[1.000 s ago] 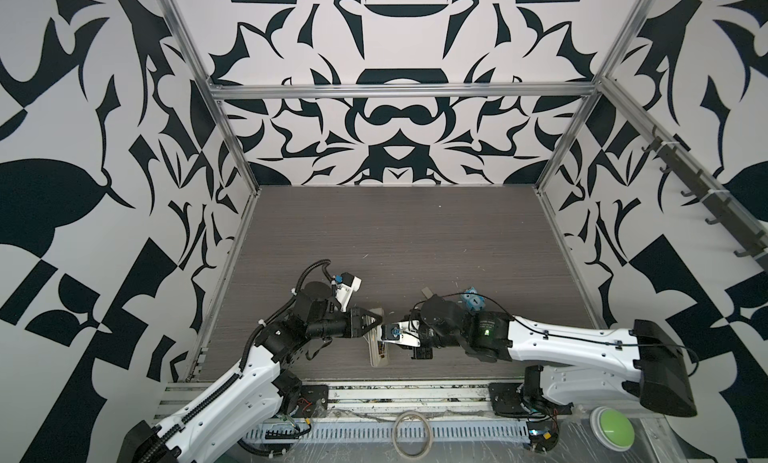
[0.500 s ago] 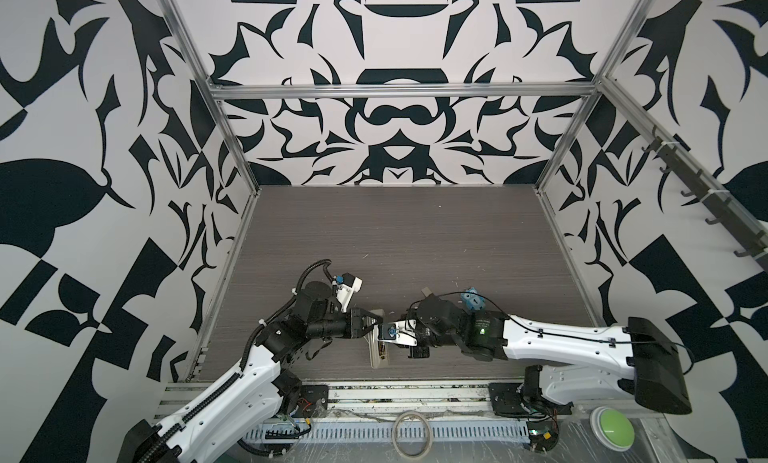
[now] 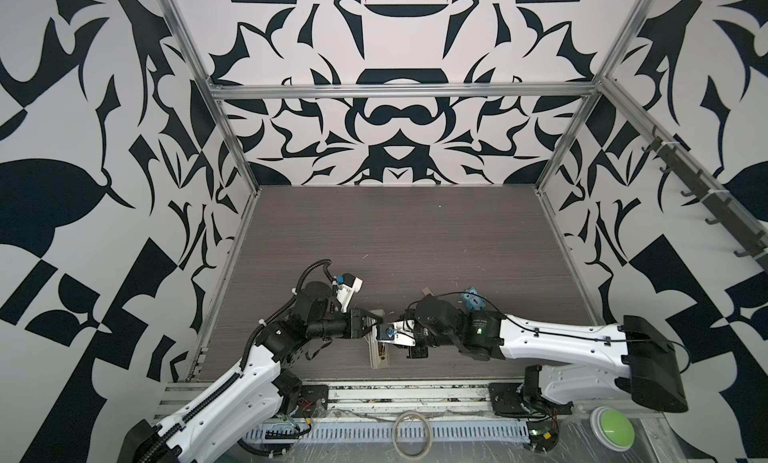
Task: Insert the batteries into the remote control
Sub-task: 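Press the battery down flat into the compartment with the right gripper, then push the battery end toward the contact with the right gripper fingertips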
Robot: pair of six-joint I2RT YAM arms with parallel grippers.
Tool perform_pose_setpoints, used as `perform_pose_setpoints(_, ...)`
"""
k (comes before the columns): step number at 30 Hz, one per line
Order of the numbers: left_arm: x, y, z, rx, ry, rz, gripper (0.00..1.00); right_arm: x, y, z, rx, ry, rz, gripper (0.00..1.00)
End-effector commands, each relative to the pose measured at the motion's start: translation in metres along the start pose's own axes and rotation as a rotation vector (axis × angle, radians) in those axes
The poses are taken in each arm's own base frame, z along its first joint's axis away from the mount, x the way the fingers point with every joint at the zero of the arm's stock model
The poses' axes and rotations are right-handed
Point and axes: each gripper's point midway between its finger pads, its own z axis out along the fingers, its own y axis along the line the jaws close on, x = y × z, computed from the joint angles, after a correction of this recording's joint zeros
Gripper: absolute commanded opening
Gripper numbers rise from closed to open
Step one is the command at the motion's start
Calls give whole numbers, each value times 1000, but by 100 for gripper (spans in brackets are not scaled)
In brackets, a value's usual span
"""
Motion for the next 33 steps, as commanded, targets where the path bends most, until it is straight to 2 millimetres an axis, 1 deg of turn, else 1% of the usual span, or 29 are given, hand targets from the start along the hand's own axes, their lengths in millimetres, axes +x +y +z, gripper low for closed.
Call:
perform_pose_setpoints(1,-7,-15,-3,41,-13,39,0,-25,-4,-4,-3,-61,-27,21)
perform_pose_setpoints(17,-7,-17,-4,46,-10,40,0,-16,2,5,-38,-5,-41,16)
perform_pose_setpoints(28,-7,-17,-4,46,-10,42,0,-10,8,11,-53,44,-68,15)
perform_pose_setpoints(33,-7,-16,-4,46,-10,41,0,-8,14,14,-72,61,-82,14)
